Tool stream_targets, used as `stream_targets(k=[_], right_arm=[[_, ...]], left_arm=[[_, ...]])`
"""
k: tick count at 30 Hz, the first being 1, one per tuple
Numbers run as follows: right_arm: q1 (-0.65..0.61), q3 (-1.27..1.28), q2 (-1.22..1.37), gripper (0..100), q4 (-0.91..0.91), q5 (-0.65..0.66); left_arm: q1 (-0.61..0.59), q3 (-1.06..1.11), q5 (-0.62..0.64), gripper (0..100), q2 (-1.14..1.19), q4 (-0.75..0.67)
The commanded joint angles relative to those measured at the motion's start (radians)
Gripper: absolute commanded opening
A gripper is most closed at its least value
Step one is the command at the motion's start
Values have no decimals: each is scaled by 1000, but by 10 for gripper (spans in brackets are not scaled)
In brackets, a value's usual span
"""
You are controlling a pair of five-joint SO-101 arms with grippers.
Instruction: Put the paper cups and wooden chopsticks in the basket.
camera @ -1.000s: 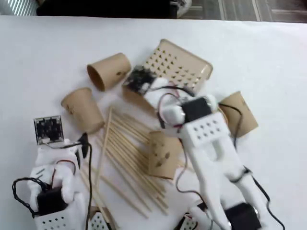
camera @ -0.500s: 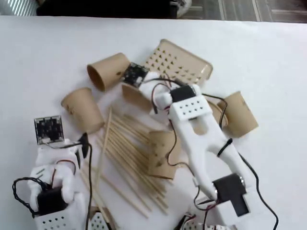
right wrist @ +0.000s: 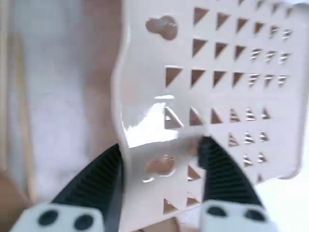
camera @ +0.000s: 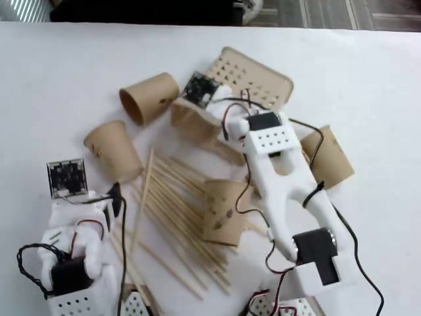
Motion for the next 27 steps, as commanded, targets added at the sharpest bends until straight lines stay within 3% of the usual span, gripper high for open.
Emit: stream_targets(k=[1, 15, 20, 27], right_arm=[[8, -18, -70, 20, -10, 3], [51, -40, -329, 19, -18, 49], [140, -132, -252, 19, -27, 44], [260, -330, 16, 26, -19, -103]], left_arm=[[-12, -6, 9, 267, 10, -12], [-12, 6, 9, 267, 10, -17], [-12, 17, 9, 267, 10, -20], [-12, 14, 9, 267, 8, -20]])
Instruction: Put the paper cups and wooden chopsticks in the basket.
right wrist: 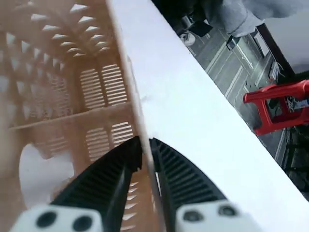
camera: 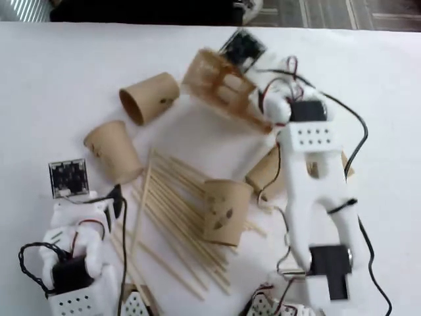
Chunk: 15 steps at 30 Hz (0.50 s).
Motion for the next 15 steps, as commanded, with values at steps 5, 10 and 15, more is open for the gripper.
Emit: stream_targets(k=[5, 10, 15], right_arm=[[74, -298, 173, 176, 104, -199], [68, -463, 186, 219, 202, -230], [56, -589, 177, 222, 268, -230]], left_arm=[[-12, -9, 9, 267, 8, -20], [-12, -8, 9, 267, 8, -20], [-12, -8, 9, 267, 8, -20]])
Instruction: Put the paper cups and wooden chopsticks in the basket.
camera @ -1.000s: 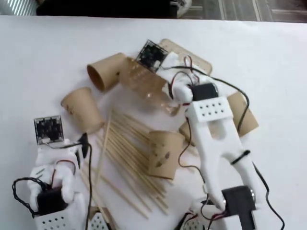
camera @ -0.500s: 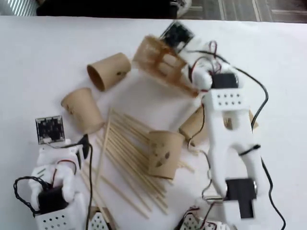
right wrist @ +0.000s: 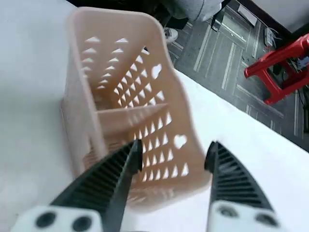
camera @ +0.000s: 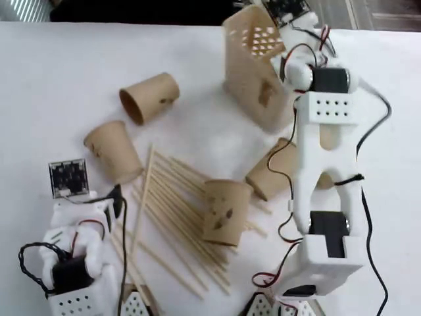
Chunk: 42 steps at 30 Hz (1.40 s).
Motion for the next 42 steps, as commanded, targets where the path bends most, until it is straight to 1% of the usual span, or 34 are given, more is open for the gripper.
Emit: stream_targets(k=[1, 4, 8, 12, 17, 21, 24, 28, 37, 42], right_arm=[[-15, -141, -19, 222, 59, -6], [-61, -204, -13, 222, 119, -5], [-133, -206, -10, 222, 125, -5], [-188, -216, 45, 223, 128, -5], [-231, -233, 116, 223, 154, -5], [-259, -342, 176, 223, 229, -6], [-251, -439, 243, 223, 242, -6], [-214, -540, 338, 223, 242, -6], [-162, -700, 455, 223, 240, -8], [-163, -710, 498, 223, 242, -8]], left_arm=[[-12, -8, 9, 267, 8, -20], [-12, -8, 9, 267, 8, -20], [-12, -6, 9, 267, 8, -20], [-12, -5, 9, 267, 8, -20], [-12, -3, 9, 267, 8, -20], [-12, -3, 9, 267, 8, -20], [-12, -2, 2, 267, 8, -18], [-12, 15, -55, 266, 8, -20], [-12, 17, -60, 266, 8, -20], [-12, 17, -60, 266, 8, -20]])
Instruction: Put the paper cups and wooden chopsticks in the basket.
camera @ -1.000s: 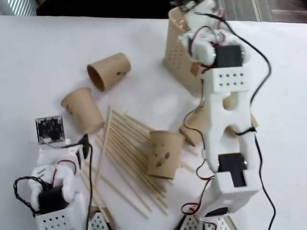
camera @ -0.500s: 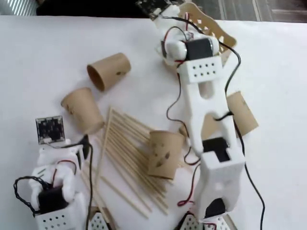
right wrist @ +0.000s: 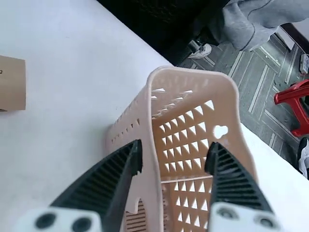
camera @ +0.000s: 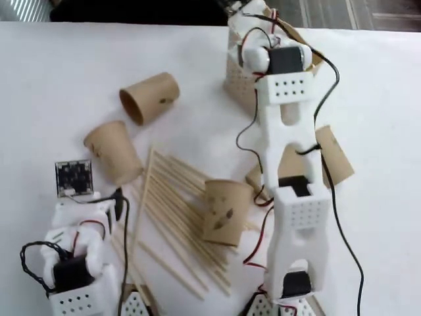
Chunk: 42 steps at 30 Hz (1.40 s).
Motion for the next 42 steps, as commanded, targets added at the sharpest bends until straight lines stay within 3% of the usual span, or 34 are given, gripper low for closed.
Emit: stream_targets(k=[1, 7, 12, 15, 21, 27, 36, 42], right_arm=[[8, -43, 19, 223, 7, -8], [-8, -52, 119, 207, 70, -3], [-27, -54, 99, 15, 76, 3], [-38, -52, 64, 20, 110, 23], [-97, -52, 8, 19, 272, 196], [-131, -52, -73, 19, 414, 230], [-136, -35, -156, 19, 429, 230], [-177, 166, -206, 19, 429, 284]], left_arm=[[-12, -6, -8, 266, 8, -20], [-12, -5, -8, 265, 8, -20], [-10, -5, -8, 265, 8, -20], [-10, -5, -8, 265, 8, -20], [-8, -5, -8, 265, 8, -20], [-8, -5, -8, 265, 8, -20], [-8, -5, -8, 266, 8, -20], [-7, -5, -8, 266, 8, -20]])
